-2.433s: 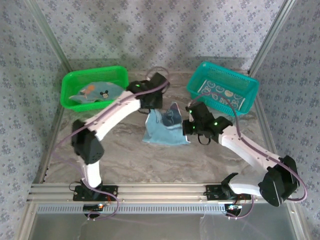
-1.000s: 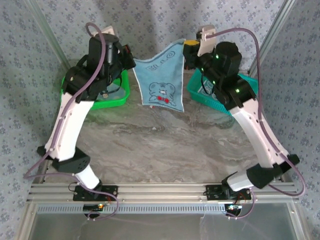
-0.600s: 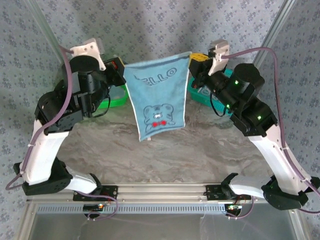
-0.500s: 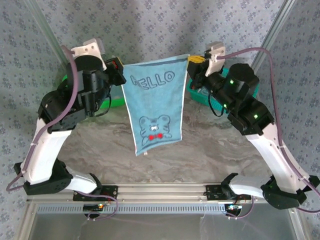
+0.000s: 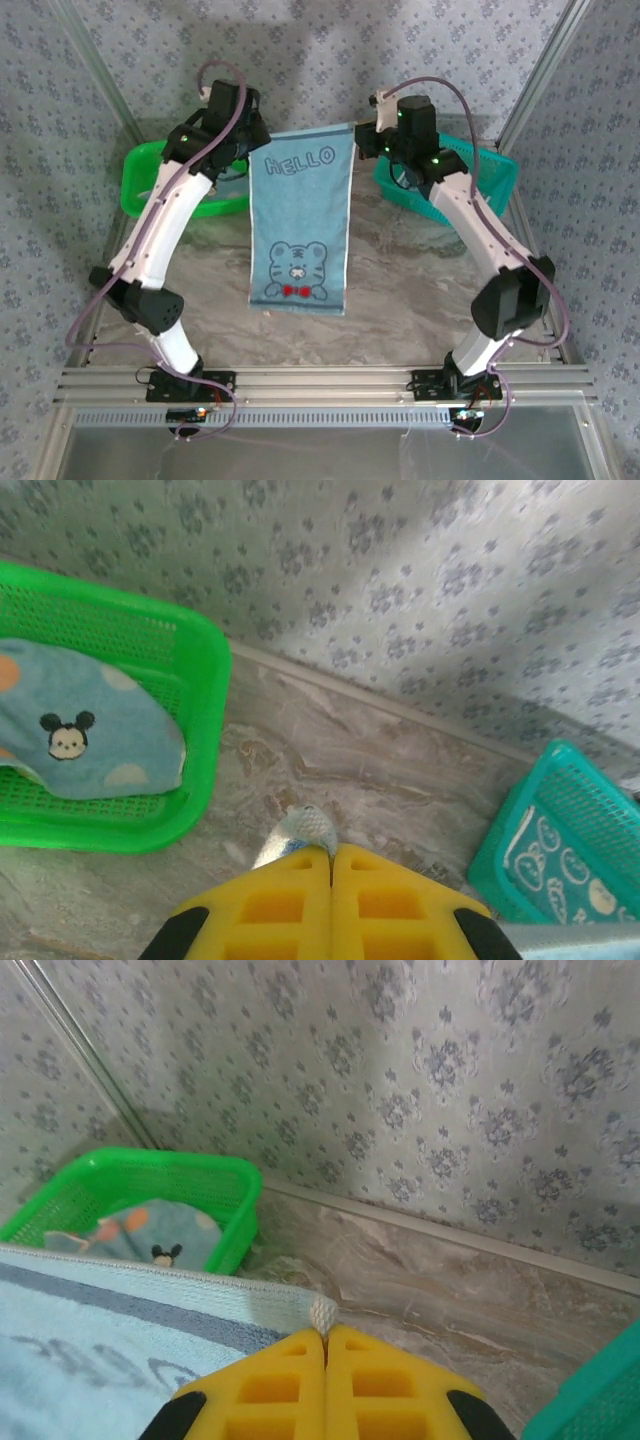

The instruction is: Fold and stack the towels

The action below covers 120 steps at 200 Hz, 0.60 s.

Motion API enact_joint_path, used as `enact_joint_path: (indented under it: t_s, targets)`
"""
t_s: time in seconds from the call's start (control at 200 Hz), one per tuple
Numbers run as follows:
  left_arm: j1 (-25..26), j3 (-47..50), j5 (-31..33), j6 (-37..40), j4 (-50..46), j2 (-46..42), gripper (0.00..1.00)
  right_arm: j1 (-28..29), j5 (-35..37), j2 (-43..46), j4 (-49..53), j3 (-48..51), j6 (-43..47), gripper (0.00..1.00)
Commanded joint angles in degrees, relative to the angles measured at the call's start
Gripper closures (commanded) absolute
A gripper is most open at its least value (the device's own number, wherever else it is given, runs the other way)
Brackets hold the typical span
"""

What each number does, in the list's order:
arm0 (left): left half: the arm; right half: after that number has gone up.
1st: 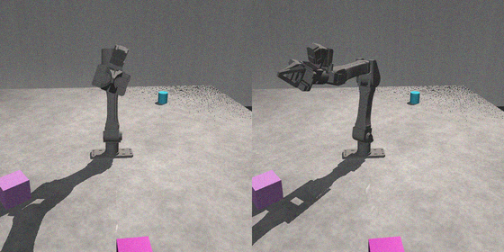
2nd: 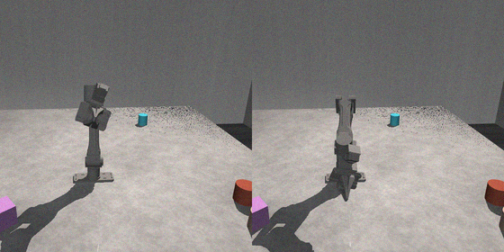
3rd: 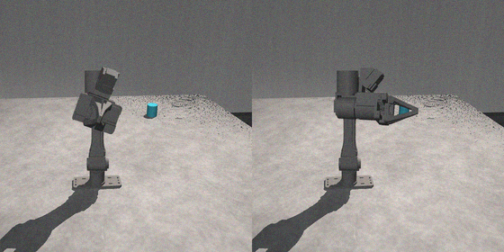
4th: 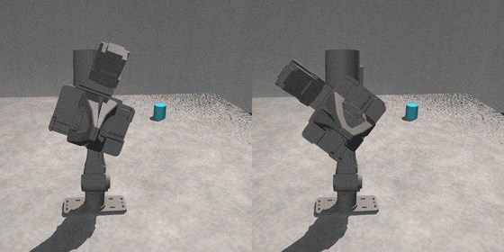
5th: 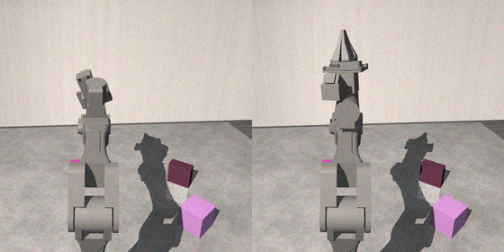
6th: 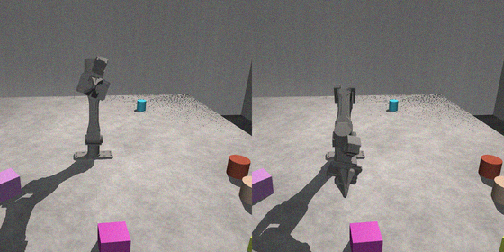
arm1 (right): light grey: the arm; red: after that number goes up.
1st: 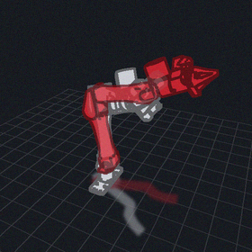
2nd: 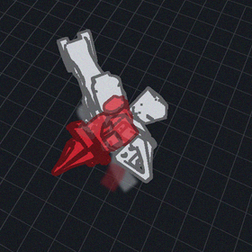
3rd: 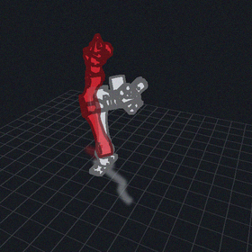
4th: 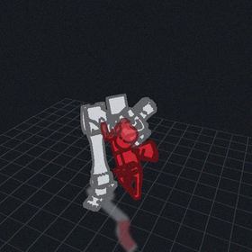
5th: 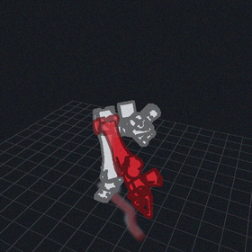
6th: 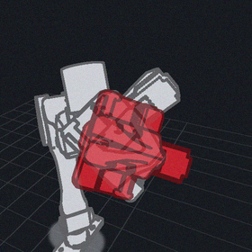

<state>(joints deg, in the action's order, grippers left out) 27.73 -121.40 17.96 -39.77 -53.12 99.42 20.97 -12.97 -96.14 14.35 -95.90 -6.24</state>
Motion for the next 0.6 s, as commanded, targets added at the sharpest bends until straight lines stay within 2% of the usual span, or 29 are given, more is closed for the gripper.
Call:
enact_joint_path:
  t_s: [0.0, 0.08, 0.225, 0.405, 0.595]
  targets:
    - [-0.9, 2.8, -1.1, -0.4, 2.5, 0.3, 1.0, -1.6, -3.7, -1.5, -6.3, 1.2, 5.6, 1.0]
    - [-1.0, 9.1, -1.2, -1.2, 5.6, -0.9, 1.0, -1.4, -2.8, -1.5, -9.1, 5.5, 9.1, 1.0]
    - [-1.0, 26.4, -0.4, -4.7, 12.7, -6.5, 1.0, -0.5, -2.7, 1.6, -15.5, 15.3, 12.8, 1.0]
    - [-0.9, 43.4, -0.4, -9.3, 19.8, -14.7, 1.0, 4.9, 1.9, 6.0, -19.2, 27.0, 20.9, 1.0]
    - [0.3, 55.0, -1.2, -12.9, 21.4, -20.4, 1.0, 10.2, 6.4, 9.2, -20.3, 38.0, 22.7, 1.0]
